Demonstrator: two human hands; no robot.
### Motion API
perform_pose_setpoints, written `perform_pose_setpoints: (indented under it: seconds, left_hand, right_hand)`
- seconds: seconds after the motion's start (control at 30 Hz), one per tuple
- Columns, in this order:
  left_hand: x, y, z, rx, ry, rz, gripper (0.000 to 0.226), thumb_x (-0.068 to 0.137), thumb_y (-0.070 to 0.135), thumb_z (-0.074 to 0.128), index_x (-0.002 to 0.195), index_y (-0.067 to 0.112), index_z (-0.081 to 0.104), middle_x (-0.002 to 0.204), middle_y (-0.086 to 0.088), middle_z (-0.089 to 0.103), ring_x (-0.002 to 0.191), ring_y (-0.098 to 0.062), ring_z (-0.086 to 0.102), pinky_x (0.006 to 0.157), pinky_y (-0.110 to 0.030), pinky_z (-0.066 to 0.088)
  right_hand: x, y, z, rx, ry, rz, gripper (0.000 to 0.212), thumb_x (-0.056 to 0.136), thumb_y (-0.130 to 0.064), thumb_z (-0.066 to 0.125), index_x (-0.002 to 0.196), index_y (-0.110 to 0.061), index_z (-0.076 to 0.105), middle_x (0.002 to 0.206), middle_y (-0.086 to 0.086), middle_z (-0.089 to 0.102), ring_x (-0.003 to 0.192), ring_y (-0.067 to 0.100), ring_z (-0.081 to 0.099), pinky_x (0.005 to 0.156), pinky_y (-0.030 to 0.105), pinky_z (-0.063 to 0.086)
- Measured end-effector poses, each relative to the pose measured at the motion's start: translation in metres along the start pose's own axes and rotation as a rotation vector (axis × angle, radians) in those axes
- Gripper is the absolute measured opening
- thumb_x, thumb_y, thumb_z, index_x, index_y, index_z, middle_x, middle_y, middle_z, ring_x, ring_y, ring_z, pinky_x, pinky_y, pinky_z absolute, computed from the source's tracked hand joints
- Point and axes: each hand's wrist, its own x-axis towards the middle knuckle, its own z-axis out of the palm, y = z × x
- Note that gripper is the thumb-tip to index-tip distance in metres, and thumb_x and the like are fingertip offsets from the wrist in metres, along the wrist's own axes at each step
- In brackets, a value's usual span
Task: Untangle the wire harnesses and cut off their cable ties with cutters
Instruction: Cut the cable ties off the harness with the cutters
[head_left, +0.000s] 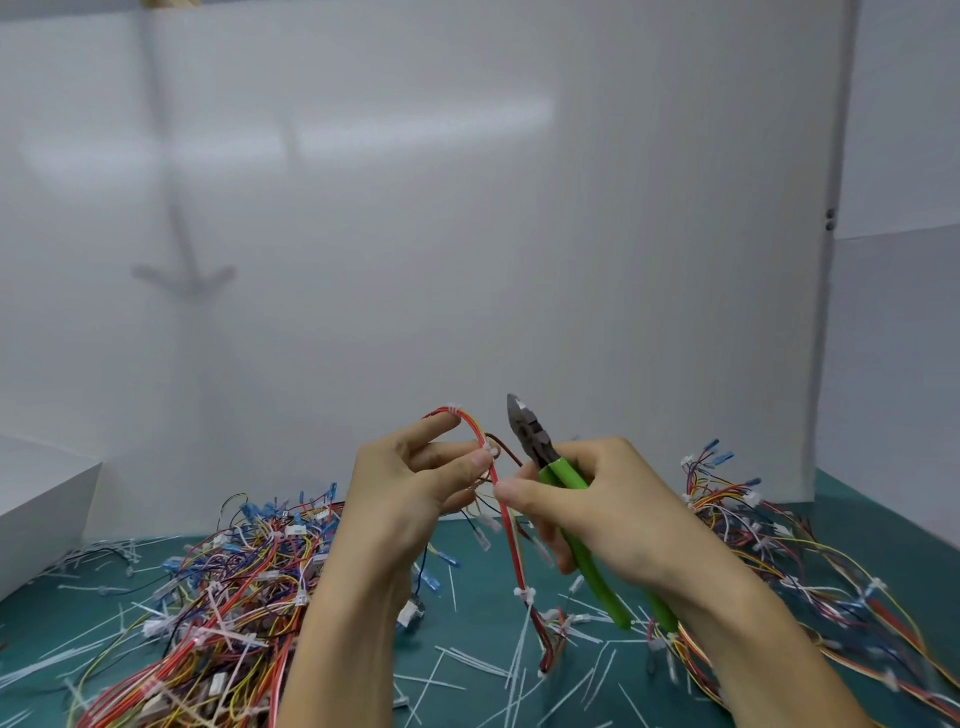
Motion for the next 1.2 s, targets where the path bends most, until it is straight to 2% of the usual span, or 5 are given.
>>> perform_pose_setpoints:
  seconds: [0.23,0.47,0.77,1.03,1.2]
  left_hand:
    - [-0.003,0.001,0.006,0.045,-0.076,0.036,0.06,0.07,0.015,0.079,0.127,0.015,0.06,0.091,-0.002,0.078,0.089,-0.016,0.075,0.079,-0.03,0.061]
    - [-0.006,0.003,0.011,0.044,-0.016,0.007,0.024,0.078,0.013,0.079,0.099,0.007,0.069,0.074,-0.008,0.069,0.062,-0.018,0.071,0.058,-0.025,0.058]
    - [-0.016,0.005,0.01,0.352,-0.568,-0.108,0.02,0.101,0.011,0.051,0.108,0.012,0.069,0.101,-0.004,0.077,0.098,-0.017,0.072,0.091,-0.027,0.054]
    - [-0.013,0.002,0.012,0.158,-0.393,-0.093,0.011,0.09,-0.002,0.062,0.095,0.002,0.071,0.084,-0.01,0.076,0.076,-0.019,0.073,0.08,-0.035,0.06]
    - [-0.008,0.0,0.014,0.017,-0.153,-0.071,0.009,0.089,-0.001,0.064,0.088,0.002,0.072,0.079,-0.011,0.076,0.068,-0.016,0.072,0.064,-0.024,0.06]
  right_hand:
    - [0.002,0.0,0.007,-0.066,0.146,-0.024,0.02,0.081,-0.034,0.077,0.073,-0.017,0.068,0.053,-0.006,0.062,0.048,0.011,0.059,0.055,0.031,0.057]
    - [0.007,0.004,0.006,0.041,0.313,-0.113,0.019,0.089,-0.027,0.071,0.077,-0.013,0.067,0.056,0.0,0.063,0.05,0.014,0.059,0.058,0.042,0.057]
    - [0.011,0.01,-0.004,0.175,0.42,-0.153,0.015,0.095,-0.02,0.063,0.082,-0.013,0.066,0.056,-0.005,0.061,0.05,0.009,0.057,0.052,0.023,0.054]
    - [0.013,0.014,-0.004,0.271,0.455,-0.08,0.005,0.093,-0.02,0.066,0.09,-0.016,0.067,0.06,-0.002,0.066,0.052,0.014,0.06,0.059,0.033,0.058]
    - [0.011,0.014,-0.006,0.137,0.337,-0.092,0.011,0.093,-0.028,0.066,0.087,-0.019,0.067,0.067,-0.002,0.07,0.055,0.012,0.061,0.062,0.034,0.056]
